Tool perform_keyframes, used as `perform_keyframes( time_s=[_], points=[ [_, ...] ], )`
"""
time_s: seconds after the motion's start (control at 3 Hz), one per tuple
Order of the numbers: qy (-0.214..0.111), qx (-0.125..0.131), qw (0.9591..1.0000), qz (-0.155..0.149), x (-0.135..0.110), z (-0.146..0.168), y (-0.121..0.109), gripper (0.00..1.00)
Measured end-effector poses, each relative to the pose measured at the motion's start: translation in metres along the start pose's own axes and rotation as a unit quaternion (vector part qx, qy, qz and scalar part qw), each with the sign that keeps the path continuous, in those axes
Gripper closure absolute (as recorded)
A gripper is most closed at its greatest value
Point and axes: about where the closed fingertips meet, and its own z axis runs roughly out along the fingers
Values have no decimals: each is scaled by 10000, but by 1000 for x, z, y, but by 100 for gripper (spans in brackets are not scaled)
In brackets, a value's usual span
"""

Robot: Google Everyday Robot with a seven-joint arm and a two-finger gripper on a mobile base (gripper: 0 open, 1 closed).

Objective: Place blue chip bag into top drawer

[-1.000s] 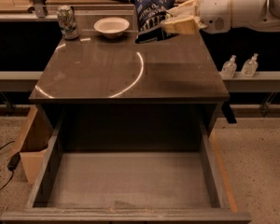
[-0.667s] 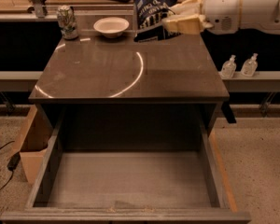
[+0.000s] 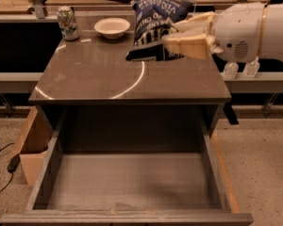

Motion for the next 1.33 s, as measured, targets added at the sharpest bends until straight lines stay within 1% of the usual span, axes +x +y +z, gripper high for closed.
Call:
perform_keyframes(
  time_s=[0.33,0.67,1.0,1.33],
  points=[
    [414,-467,9969,486,45,17,61,100],
    [639,-896,9904,834,79,29,108,100],
    [769,-1102,9865,938,99,42,133,100],
    [1026,-1095,9837,990,134,57,149,100]
  ],
)
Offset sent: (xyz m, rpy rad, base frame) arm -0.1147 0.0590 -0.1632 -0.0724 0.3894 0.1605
